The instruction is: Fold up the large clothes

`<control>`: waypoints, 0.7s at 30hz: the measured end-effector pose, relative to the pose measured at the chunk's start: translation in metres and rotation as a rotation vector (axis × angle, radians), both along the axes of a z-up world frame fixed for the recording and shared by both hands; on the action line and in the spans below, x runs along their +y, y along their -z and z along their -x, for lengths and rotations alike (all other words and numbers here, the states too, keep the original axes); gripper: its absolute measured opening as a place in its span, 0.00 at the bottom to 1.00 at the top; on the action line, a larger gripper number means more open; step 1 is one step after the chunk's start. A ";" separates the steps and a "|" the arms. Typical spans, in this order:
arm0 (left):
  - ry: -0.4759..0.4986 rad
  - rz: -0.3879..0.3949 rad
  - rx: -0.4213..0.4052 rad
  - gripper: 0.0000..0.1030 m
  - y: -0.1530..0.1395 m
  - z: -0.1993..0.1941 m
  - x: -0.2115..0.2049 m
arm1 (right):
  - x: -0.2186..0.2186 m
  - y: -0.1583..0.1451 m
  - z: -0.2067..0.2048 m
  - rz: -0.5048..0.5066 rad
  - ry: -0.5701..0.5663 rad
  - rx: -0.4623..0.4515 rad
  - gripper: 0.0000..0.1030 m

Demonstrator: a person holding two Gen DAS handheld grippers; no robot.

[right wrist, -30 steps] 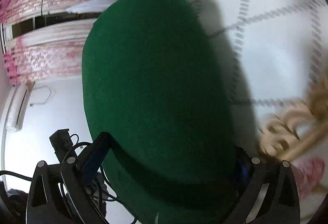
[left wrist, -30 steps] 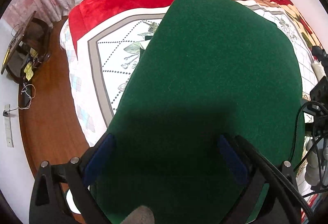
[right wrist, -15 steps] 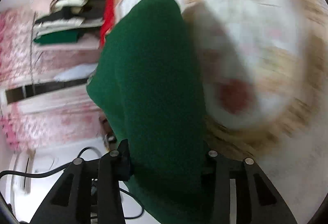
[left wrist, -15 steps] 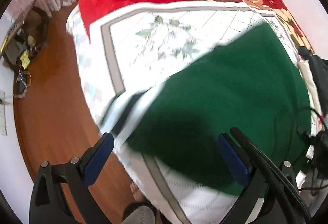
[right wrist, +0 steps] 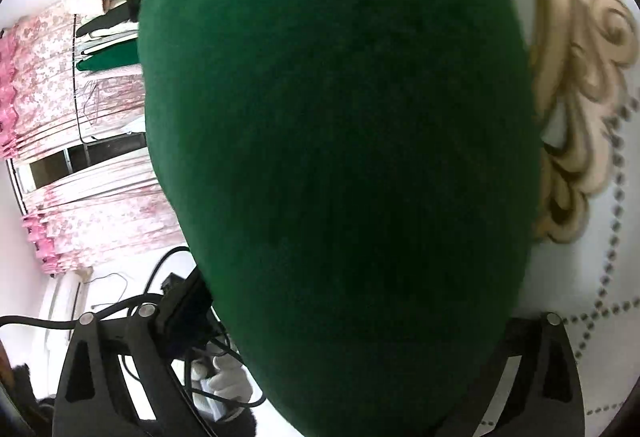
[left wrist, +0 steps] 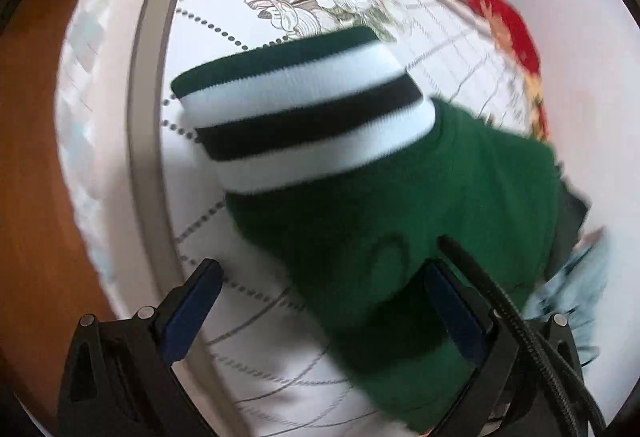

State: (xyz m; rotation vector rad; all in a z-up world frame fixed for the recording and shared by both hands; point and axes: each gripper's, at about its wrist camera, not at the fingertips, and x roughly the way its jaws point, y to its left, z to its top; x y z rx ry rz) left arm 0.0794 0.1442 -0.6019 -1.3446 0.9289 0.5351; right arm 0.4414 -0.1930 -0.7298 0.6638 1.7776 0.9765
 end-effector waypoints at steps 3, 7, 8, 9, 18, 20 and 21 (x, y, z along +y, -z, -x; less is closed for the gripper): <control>-0.043 0.046 -0.121 1.00 -0.003 -0.005 0.004 | 0.005 0.004 0.000 -0.026 0.007 0.022 0.98; -0.013 0.102 -0.183 1.00 0.007 -0.035 0.003 | 0.013 0.008 0.001 -0.037 0.002 0.034 0.98; -0.003 0.093 -0.172 1.00 0.008 -0.042 0.003 | 0.015 0.010 0.001 -0.039 0.007 0.038 0.98; 0.014 0.076 -0.168 1.00 0.008 -0.052 0.003 | 0.017 0.014 0.002 -0.035 0.003 0.038 0.98; 0.020 -0.100 -0.173 0.32 -0.018 -0.071 0.015 | 0.010 -0.001 0.012 -0.093 0.125 -0.040 0.46; 0.036 -0.137 -0.175 0.28 -0.031 -0.078 0.015 | 0.014 -0.010 0.013 -0.099 0.142 -0.061 0.43; 0.049 -0.164 -0.174 0.26 -0.042 -0.083 0.014 | 0.016 -0.018 0.014 -0.103 0.155 -0.076 0.42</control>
